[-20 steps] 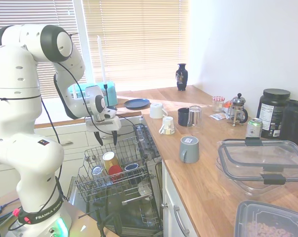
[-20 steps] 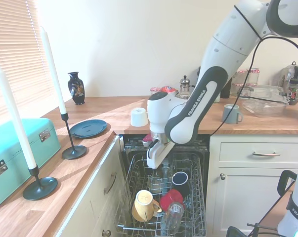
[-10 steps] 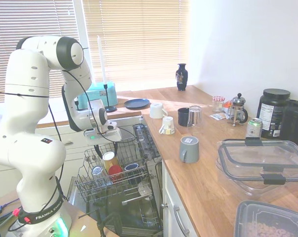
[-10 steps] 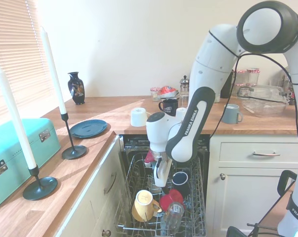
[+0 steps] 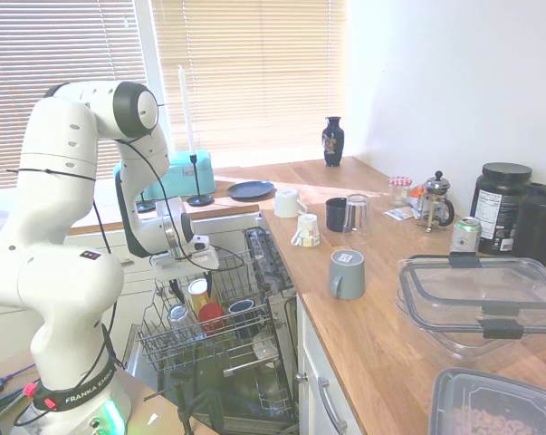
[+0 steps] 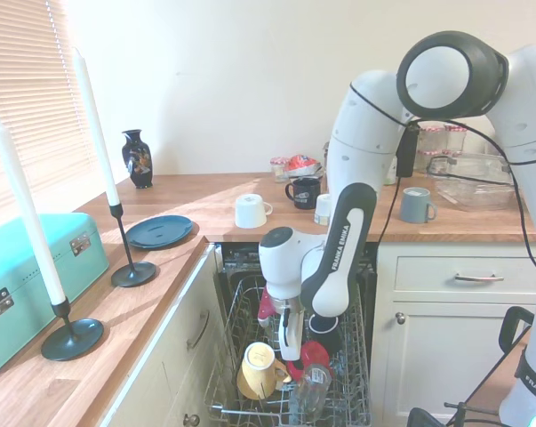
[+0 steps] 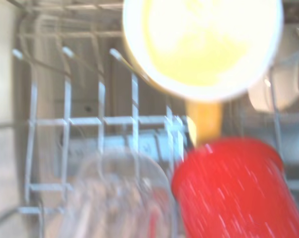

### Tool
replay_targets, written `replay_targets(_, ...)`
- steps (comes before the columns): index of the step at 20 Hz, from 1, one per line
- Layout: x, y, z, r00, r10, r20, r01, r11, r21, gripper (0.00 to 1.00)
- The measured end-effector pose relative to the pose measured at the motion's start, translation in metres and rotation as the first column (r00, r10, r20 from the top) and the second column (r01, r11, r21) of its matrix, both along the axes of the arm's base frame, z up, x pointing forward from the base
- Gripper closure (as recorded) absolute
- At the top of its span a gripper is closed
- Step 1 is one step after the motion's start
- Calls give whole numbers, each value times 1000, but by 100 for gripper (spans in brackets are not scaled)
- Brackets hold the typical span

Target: Unload the yellow mug from the dishwasher

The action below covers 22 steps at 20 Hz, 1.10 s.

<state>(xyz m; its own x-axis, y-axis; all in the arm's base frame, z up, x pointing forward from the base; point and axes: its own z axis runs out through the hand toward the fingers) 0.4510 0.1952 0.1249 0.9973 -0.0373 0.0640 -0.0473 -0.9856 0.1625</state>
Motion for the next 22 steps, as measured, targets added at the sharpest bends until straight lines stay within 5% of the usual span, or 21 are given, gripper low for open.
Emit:
replay_targets(12,24,34,-36,999,44,-19,-44,999,5,0)
replay_targets(22,32,11,-64,998,50,-30,-50,999,5,0)
